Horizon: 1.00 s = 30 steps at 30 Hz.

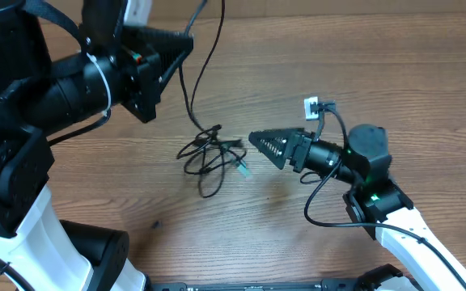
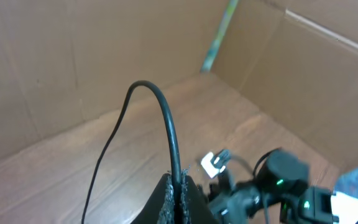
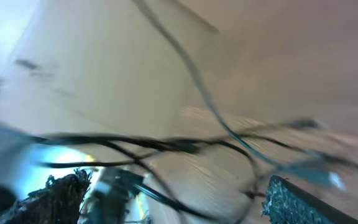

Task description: Untangle cables

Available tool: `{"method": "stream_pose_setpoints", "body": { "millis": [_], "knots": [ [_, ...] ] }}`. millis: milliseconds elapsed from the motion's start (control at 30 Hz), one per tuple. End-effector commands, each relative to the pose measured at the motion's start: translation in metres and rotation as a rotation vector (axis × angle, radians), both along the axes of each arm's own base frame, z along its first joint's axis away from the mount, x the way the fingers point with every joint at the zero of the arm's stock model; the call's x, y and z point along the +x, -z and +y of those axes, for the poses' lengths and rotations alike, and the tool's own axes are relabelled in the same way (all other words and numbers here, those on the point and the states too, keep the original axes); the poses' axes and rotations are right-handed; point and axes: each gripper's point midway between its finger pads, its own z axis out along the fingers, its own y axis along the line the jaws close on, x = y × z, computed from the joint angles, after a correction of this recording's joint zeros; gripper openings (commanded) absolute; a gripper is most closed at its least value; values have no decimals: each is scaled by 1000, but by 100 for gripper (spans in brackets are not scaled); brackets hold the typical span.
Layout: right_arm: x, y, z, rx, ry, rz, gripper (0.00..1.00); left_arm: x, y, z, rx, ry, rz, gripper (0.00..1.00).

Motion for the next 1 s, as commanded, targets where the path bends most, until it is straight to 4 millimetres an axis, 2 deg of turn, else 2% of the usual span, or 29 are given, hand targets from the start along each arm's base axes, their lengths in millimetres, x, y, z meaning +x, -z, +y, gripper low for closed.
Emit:
{"method": "stream_pose_setpoints", "body": {
  "millis": [0,133,333,533,633,767,967],
  "knots": [
    [-11,-35,4,99,-70,-30,93,-9,2,-3,34,47,-30,4],
    [-16,-63,3,184,-83,-87,94,-12,8,-3,36,54,7,4],
    [-25,-77,7,233,-120,-97,94,-21,9,-21,10,147,27,4],
    [-39,-77,21,234,-175,-96,96,-17,17,-43,14,214,52,4],
    [-45,-73,28,218,-199,-103,97,-15,16,-63,-2,264,48,4],
    [-53,-64,38,193,-229,-70,97,-12,5,-82,-29,305,-7,4],
    [-59,-45,51,131,-236,-51,98,-8,-11,-89,-111,285,6,4]
  ]
}}
